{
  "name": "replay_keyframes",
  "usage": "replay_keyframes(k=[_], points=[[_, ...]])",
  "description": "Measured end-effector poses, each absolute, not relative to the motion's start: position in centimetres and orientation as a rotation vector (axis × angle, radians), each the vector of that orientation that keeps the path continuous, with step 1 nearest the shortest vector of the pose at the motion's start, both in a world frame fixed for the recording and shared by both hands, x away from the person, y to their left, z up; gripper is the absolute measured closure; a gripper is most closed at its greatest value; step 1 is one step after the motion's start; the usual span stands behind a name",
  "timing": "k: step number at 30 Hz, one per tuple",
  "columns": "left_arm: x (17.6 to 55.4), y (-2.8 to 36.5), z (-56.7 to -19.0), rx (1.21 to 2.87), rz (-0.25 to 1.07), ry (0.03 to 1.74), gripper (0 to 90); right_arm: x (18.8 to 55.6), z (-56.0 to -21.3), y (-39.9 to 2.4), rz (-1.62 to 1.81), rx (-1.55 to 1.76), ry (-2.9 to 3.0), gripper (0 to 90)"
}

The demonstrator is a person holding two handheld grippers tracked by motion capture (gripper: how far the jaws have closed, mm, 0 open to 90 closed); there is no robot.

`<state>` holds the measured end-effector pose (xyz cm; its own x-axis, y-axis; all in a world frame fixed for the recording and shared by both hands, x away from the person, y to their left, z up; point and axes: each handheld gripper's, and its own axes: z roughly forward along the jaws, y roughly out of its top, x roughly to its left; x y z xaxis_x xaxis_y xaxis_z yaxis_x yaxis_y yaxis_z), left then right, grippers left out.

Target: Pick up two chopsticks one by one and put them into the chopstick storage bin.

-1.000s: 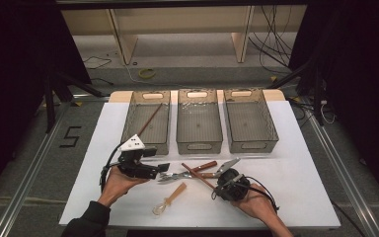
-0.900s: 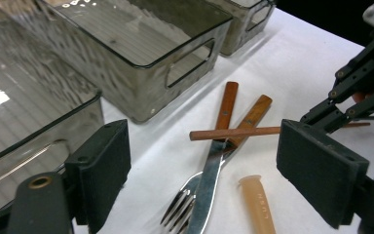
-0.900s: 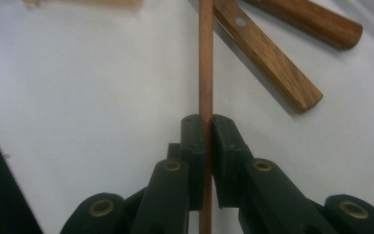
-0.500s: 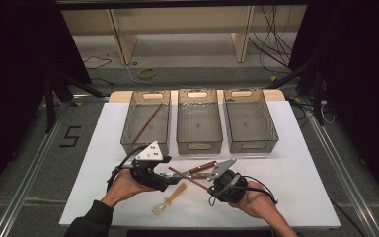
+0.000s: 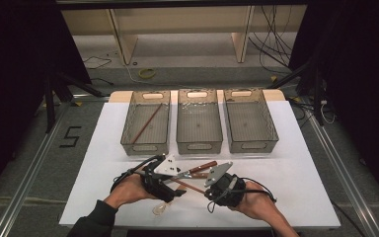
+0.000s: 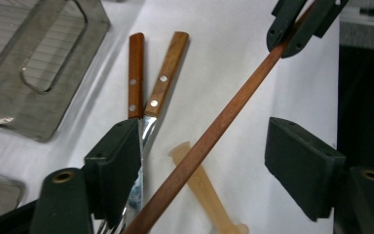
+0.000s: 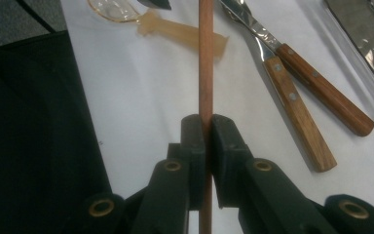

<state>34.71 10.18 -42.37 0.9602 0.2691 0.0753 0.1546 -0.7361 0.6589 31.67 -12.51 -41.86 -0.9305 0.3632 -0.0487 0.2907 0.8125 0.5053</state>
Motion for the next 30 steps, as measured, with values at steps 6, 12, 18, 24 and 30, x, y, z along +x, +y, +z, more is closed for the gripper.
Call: replay_keyframes(k=[6,12,18,24,30], points=[[34.3,9.8,-42.5,2.464,0.204,0.235,41.3,31.2,-41.8,-12.0,0.755,0.453,2.875,85.2],[34.0,9.6,-42.8,2.518,0.191,0.183,51.5,31.1,-41.8,-11.9,0.761,0.421,2.892,85.2],[33.7,9.4,-42.9,2.550,0.173,0.144,64.4,30.9,-42.0,-11.7,0.749,0.373,2.903,85.2],[33.6,9.3,-43.3,2.579,0.112,0.083,73.7,30.9,-42.2,-11.7,0.734,0.316,2.926,85.0],[33.4,9.4,-43.5,2.562,0.046,0.003,80.5,30.9,-42.3,-11.9,0.716,0.232,2.914,82.0]])
